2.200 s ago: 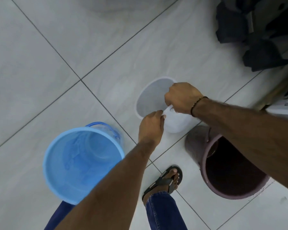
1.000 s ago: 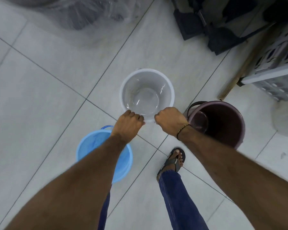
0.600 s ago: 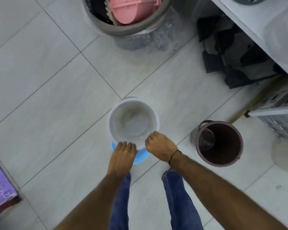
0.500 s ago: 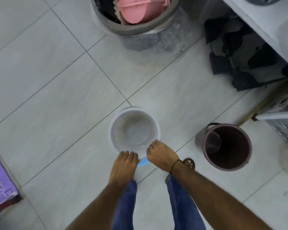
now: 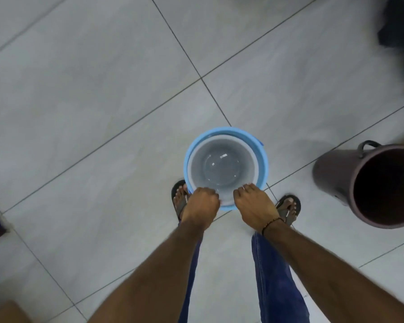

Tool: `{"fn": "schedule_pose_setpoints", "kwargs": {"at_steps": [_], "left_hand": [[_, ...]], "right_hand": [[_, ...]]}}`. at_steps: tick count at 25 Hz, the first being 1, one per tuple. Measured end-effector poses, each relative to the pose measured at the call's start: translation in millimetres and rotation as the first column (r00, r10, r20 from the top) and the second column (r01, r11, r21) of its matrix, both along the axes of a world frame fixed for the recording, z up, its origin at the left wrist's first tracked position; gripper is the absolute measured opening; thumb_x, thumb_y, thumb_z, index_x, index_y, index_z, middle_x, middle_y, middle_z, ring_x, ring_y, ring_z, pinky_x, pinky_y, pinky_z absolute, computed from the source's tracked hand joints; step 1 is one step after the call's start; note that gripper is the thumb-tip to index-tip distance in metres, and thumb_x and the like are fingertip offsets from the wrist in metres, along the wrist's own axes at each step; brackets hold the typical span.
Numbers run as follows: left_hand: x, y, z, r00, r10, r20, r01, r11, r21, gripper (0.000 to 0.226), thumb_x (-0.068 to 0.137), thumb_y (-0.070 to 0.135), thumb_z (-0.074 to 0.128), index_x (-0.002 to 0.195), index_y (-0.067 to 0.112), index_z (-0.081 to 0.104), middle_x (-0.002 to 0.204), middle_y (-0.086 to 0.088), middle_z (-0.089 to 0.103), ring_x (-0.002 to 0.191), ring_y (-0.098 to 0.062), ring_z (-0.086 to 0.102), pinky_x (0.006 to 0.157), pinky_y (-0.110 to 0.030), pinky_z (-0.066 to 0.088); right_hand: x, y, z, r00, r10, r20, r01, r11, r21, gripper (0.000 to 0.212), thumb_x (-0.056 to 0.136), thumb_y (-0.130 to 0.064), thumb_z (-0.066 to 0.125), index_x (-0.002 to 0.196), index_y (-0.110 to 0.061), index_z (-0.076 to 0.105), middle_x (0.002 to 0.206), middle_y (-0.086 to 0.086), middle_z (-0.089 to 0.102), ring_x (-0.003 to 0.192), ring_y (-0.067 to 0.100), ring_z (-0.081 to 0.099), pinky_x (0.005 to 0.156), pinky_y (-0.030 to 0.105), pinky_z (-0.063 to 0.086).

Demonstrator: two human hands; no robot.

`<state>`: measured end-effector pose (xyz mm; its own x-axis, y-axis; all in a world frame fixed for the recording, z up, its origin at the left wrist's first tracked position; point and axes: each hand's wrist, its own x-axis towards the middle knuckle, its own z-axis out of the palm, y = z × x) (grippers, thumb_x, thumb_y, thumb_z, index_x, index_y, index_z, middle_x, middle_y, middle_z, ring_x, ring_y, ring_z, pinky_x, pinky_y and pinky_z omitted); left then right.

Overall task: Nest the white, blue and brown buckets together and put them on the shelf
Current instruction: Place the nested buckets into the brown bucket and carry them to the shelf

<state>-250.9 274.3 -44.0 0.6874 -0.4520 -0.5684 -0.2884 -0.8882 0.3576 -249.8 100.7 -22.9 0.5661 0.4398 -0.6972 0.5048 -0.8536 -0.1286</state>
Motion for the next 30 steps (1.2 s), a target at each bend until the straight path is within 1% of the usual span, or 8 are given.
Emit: {"fn": "schedule_pose_setpoints", "kwargs": {"at_steps": [3, 6, 8, 9, 13, 19, 24, 30], "left_hand": [[20.1, 1.8, -4.1, 0.871, 0.485, 0.074, -0.483, 0.875, -0.044, 0.018, 0.085, 0.009, 0.065, 0.102, 0.008, 0.064, 0.105, -0.015, 0.062, 0.086, -0.034, 0.06, 0.072, -0.046, 0.054], [45.2, 11.2, -12.6, 0.574, 0.819, -0.023, -0.818, 0.572, -0.061, 0.045, 0.083, 0.012, 0.07, 0.123, 0.006, 0.05, 0.122, -0.017, 0.05, 0.101, -0.034, 0.054, 0.081, -0.041, 0.049], [65.6, 14.0, -19.7, 0.411, 0.891, -0.193, -0.911, 0.409, -0.054, 0.055, 0.086, 0.015, 0.069, 0.133, 0.008, 0.041, 0.121, -0.014, 0.051, 0.099, -0.027, 0.054, 0.08, -0.033, 0.044], [74.5, 14.5, -23.7, 0.421, 0.883, -0.208, -0.905, 0.424, -0.031, 0.058, 0.087, 0.018, 0.068, 0.137, 0.01, 0.04, 0.118, -0.012, 0.054, 0.096, -0.025, 0.056, 0.08, -0.032, 0.044], [97.8, 20.1, -20.0, 0.5, 0.844, -0.194, -0.855, 0.517, 0.045, 0.038, 0.09, 0.028, 0.065, 0.125, 0.015, 0.058, 0.111, -0.011, 0.069, 0.092, -0.026, 0.064, 0.083, -0.038, 0.056], [127.5, -15.4, 60.9, 0.322, 0.86, -0.396, -0.937, 0.35, -0.002, 0.03, 0.085, 0.028, 0.077, 0.095, 0.001, 0.071, 0.095, -0.016, 0.072, 0.076, -0.031, 0.071, 0.066, -0.039, 0.063], [169.3, -112.4, 171.9, 0.477, 0.717, -0.509, -0.868, 0.474, -0.146, 0.032, 0.081, 0.023, 0.076, 0.084, -0.008, 0.07, 0.07, -0.015, 0.069, 0.044, -0.023, 0.064, 0.046, -0.029, 0.057], [176.8, -283.3, 252.5, 0.621, 0.545, -0.563, -0.765, 0.577, -0.285, 0.028, 0.078, 0.024, 0.075, 0.077, -0.003, 0.067, 0.054, -0.008, 0.066, 0.038, -0.022, 0.06, 0.04, -0.028, 0.054]], "right_hand": [[1.7, -9.1, -1.5, 0.889, -0.446, 0.101, 0.427, 0.889, 0.167, 0.025, 0.089, -0.019, 0.062, 0.112, -0.011, 0.066, 0.098, 0.009, 0.072, 0.09, 0.03, 0.063, 0.082, 0.042, 0.052], [14.4, -32.0, -12.5, 0.277, -0.956, 0.091, 0.934, 0.291, 0.21, 0.051, 0.082, -0.027, 0.075, 0.126, -0.007, 0.059, 0.115, 0.013, 0.065, 0.105, 0.034, 0.06, 0.088, 0.044, 0.052], [22.9, -47.7, -29.5, -0.069, -0.994, -0.08, 0.996, -0.074, 0.052, 0.062, 0.082, -0.028, 0.078, 0.135, -0.006, 0.054, 0.128, 0.015, 0.061, 0.116, 0.033, 0.058, 0.094, 0.039, 0.05], [23.8, -54.4, -37.7, -0.141, -0.977, -0.162, 0.99, -0.141, -0.012, 0.057, 0.083, -0.027, 0.078, 0.132, -0.007, 0.058, 0.127, 0.014, 0.064, 0.113, 0.031, 0.061, 0.091, 0.035, 0.051], [17.5, -65.7, -45.9, -0.155, -0.958, -0.24, 0.985, -0.167, 0.032, 0.028, 0.082, -0.019, 0.075, 0.108, -0.01, 0.071, 0.103, 0.011, 0.074, 0.087, 0.026, 0.067, 0.074, 0.028, 0.053], [10.8, -110.3, 32.6, -0.302, -0.922, -0.242, 0.925, -0.345, 0.16, 0.042, 0.068, -0.049, 0.085, 0.086, -0.016, 0.063, 0.078, -0.003, 0.065, 0.063, 0.012, 0.063, 0.051, 0.024, 0.05], [11.2, -203.3, 151.2, -0.321, -0.94, -0.12, 0.886, -0.342, 0.313, 0.039, 0.061, -0.051, 0.082, 0.081, -0.019, 0.071, 0.077, 0.0, 0.071, 0.071, 0.019, 0.067, 0.063, 0.031, 0.056], [-15.6, -335.2, 251.7, -0.458, -0.889, 0.001, 0.77, -0.396, 0.5, 0.032, 0.061, -0.049, 0.081, 0.07, -0.023, 0.065, 0.068, -0.004, 0.068, 0.063, 0.019, 0.067, 0.056, 0.028, 0.053]]}}
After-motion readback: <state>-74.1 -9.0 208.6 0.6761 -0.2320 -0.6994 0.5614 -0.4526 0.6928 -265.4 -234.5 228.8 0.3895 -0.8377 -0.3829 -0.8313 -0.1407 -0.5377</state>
